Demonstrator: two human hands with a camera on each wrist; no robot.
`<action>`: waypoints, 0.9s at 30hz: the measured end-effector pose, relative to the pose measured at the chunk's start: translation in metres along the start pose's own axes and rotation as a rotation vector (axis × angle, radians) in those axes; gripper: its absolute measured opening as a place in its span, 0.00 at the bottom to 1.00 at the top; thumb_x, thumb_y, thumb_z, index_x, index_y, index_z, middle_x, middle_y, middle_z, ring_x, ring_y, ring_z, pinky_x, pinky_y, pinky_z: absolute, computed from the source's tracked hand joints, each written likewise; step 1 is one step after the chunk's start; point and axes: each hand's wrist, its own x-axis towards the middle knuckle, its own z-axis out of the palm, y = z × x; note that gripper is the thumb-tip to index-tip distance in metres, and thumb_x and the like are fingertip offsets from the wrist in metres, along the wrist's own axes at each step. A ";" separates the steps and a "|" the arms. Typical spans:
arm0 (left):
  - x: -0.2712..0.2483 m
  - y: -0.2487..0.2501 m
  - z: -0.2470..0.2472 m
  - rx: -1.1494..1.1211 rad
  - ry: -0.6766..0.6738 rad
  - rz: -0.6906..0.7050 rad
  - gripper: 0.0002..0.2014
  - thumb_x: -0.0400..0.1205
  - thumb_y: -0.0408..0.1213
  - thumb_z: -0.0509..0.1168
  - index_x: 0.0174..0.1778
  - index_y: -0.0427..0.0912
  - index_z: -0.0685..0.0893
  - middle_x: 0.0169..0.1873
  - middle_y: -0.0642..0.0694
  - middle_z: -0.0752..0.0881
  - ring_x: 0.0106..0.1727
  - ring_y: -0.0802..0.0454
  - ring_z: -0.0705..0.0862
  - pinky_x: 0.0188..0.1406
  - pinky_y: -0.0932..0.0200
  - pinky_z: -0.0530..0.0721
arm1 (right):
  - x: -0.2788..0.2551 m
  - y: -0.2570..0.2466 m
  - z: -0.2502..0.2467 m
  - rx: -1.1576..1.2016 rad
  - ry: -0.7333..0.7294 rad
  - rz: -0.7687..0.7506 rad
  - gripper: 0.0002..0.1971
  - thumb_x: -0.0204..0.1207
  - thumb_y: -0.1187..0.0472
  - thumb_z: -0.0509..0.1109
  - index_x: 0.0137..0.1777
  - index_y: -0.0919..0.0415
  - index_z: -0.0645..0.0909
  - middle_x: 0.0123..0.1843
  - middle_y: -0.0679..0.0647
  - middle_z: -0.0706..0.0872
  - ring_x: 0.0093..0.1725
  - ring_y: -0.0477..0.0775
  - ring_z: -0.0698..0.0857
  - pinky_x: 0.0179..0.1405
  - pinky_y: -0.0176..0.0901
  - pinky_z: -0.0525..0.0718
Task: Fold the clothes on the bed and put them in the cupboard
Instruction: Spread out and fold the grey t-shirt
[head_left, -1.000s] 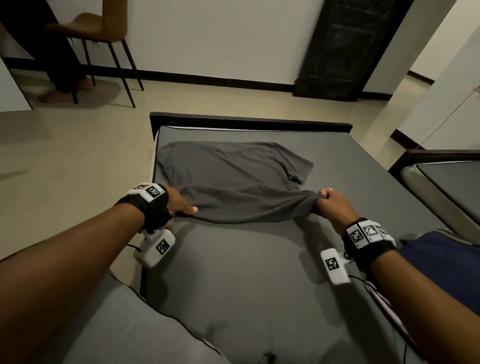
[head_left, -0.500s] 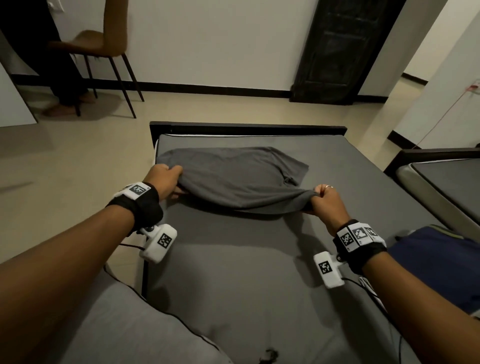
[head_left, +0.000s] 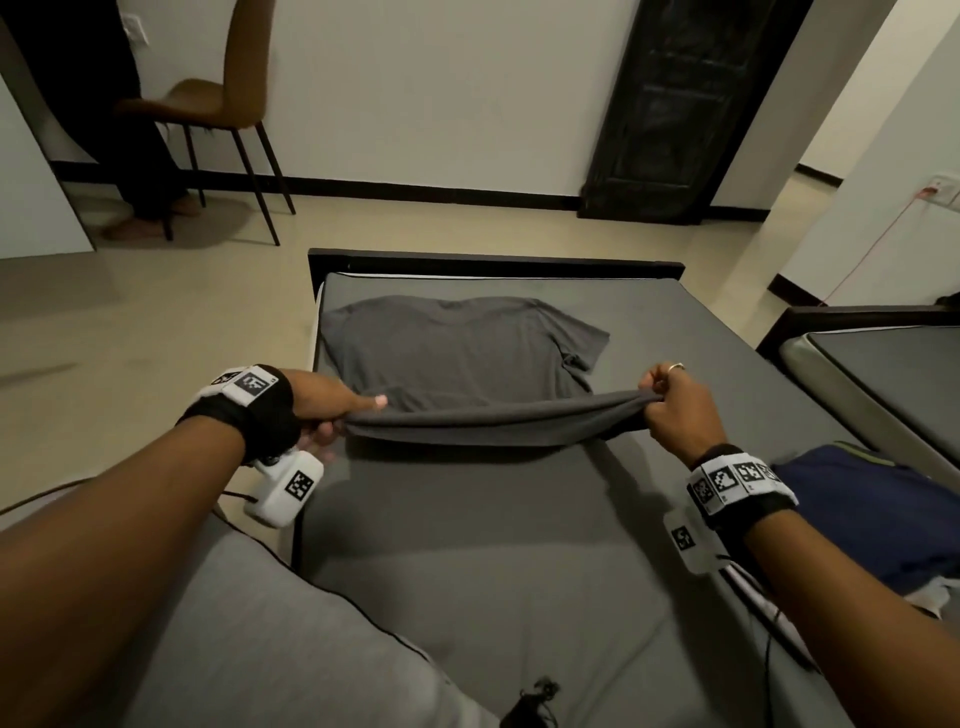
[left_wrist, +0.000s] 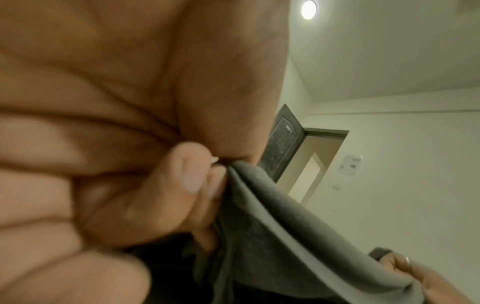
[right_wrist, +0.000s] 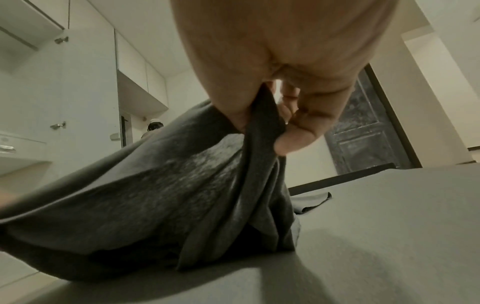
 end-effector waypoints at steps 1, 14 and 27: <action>-0.006 0.005 0.002 -0.058 0.006 0.083 0.20 0.83 0.56 0.67 0.44 0.40 0.77 0.17 0.49 0.67 0.17 0.54 0.67 0.21 0.61 0.78 | 0.000 0.001 0.000 0.074 0.009 0.017 0.14 0.72 0.78 0.62 0.43 0.57 0.78 0.39 0.59 0.85 0.36 0.61 0.85 0.33 0.51 0.87; -0.027 0.014 -0.005 -0.360 -0.216 0.033 0.30 0.81 0.60 0.63 0.20 0.46 0.64 0.14 0.52 0.60 0.12 0.60 0.56 0.15 0.71 0.58 | 0.014 0.006 -0.023 0.299 -0.288 0.432 0.16 0.69 0.76 0.57 0.48 0.64 0.84 0.37 0.63 0.79 0.28 0.57 0.74 0.20 0.37 0.74; 0.002 0.000 0.043 0.942 0.145 0.146 0.29 0.72 0.67 0.72 0.38 0.40 0.81 0.33 0.43 0.85 0.34 0.47 0.84 0.33 0.64 0.82 | -0.038 0.037 0.006 -0.474 -0.298 -0.019 0.19 0.73 0.70 0.72 0.60 0.49 0.81 0.59 0.50 0.73 0.60 0.57 0.76 0.55 0.47 0.79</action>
